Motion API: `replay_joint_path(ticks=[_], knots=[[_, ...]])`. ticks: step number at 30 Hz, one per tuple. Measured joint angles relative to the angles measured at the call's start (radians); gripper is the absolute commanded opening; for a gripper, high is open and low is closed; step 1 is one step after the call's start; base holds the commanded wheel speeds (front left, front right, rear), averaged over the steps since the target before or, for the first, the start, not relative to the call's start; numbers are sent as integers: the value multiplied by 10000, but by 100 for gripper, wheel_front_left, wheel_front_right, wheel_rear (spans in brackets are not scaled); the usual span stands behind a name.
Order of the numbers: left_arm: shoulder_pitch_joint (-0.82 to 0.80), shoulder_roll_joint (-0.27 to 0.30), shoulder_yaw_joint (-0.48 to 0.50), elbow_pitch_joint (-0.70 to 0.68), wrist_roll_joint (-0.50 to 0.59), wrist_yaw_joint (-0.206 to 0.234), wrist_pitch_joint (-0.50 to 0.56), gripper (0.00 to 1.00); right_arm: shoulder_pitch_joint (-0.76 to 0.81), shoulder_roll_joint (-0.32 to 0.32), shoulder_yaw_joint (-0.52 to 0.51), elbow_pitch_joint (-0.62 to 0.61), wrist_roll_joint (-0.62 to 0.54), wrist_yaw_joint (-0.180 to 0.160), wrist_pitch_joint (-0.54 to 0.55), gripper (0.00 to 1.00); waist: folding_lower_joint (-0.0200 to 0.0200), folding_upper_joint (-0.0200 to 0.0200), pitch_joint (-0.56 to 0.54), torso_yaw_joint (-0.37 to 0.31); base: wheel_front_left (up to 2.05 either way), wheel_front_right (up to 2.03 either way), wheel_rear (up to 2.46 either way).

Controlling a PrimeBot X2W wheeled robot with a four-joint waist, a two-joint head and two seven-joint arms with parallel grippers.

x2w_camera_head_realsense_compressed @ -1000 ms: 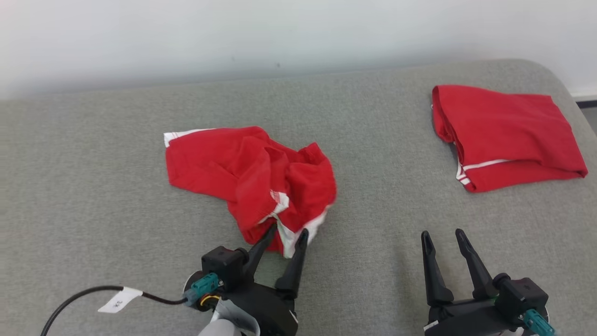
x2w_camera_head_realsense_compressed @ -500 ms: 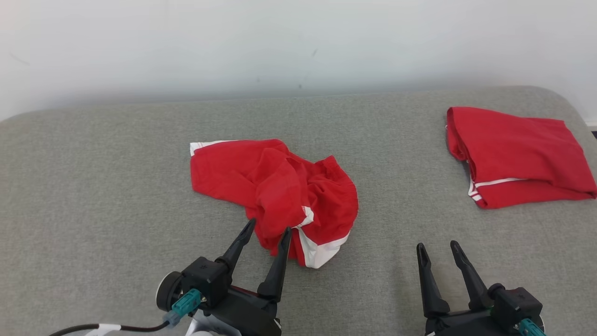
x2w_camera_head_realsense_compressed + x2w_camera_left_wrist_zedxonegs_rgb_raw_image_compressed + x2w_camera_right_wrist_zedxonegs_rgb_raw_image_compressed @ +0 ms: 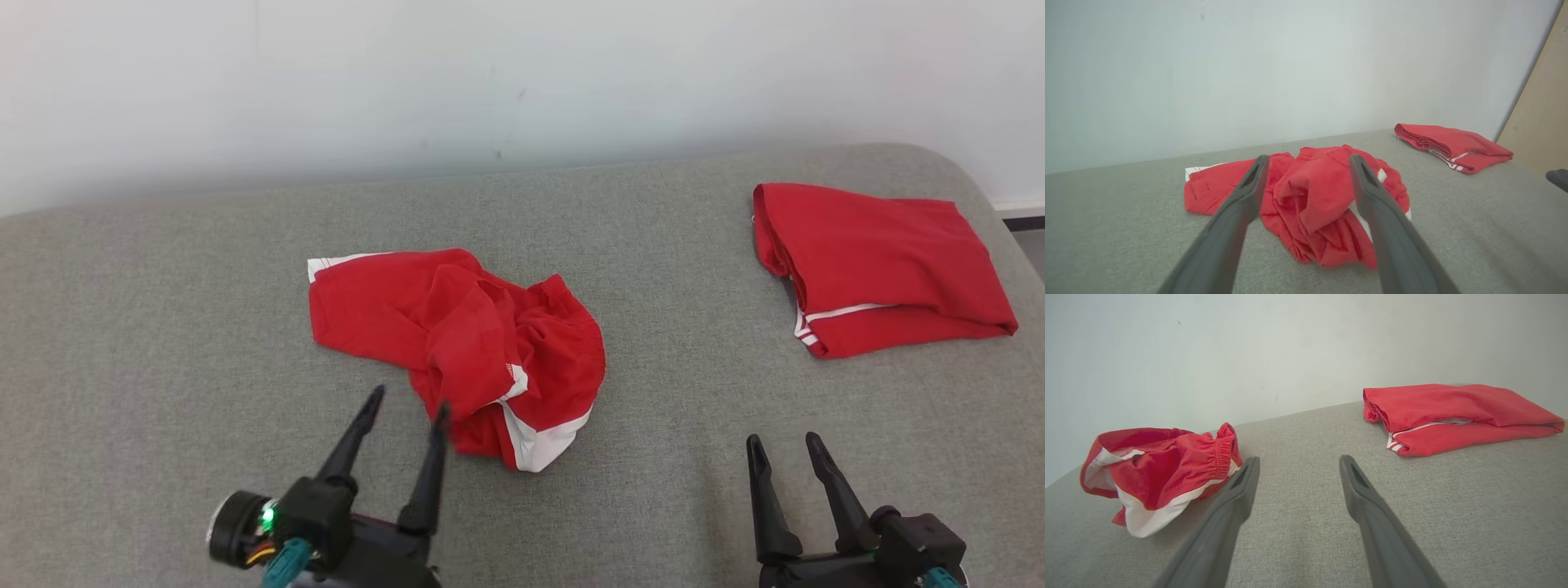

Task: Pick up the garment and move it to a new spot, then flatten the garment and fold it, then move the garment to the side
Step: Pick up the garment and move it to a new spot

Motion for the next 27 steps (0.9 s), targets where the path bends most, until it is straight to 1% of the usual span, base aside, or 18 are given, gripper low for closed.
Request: replay_joint_path(ticks=[2, 6, 11, 16, 17, 19, 20, 21, 25, 27], knots=[[231, 107, 232, -150, 176, 86, -2, 100, -5, -2, -58, -36, -2, 0, 0, 100, 0, 0, -44, 18, 0, 0, 0], [758, 257, 1007, -665, 428, 169, -27, 100, 1, -2, -190, -117, -15, 0, 0, 100, 0, 0, -126, 90, 0, 0, 0], [1546, 288, 2111, -1060, 681, -15, -27, 100, 77, 0, -328, -178, -19, 0, 0, 100, 0, 0, -255, 240, 0, 0, 0], [2183, 102, 3241, -1406, 947, -328, -27, 100, 214, 0, -485, -240, -21, 0, 0, 100, -1, 0, -382, 420, 0, 0, 0], [2183, 102, 3241, -1406, 947, -328, -27, 100, 214, 0, -485, -240, -21, 0, 0, 100, -1, 0, -382, 420, 0, 0, 0], [2545, -178, 3718, -1697, 1269, -545, -27, 100, 284, 0, -621, -280, -21, 0, 0, 100, 0, 0, -455, 538, 0, 0, 0], [2652, -224, 3824, -1762, 1407, -650, -27, 100, 353, -4, -652, -301, -19, 0, 0, 100, 0, 0, -480, 575, 0, 0, 0], [2652, -224, 3824, -1762, 1407, -650, -27, 100, 353, -4, -652, -301, -19, 0, 0, 100, 0, 0, -480, 575, 0, 0, 0], [3026, -487, 4439, -1758, 1735, -1156, -27, 100, 420, -2, -711, -353, -15, 0, 0, 100, 0, 0, -562, 686, 0, 0, 0], [3175, -696, 4734, -1684, 1885, -1336, -27, 100, 459, 0, -736, -370, -15, 0, 0, 100, 0, 0, -587, 729, 0, 0, 0]])
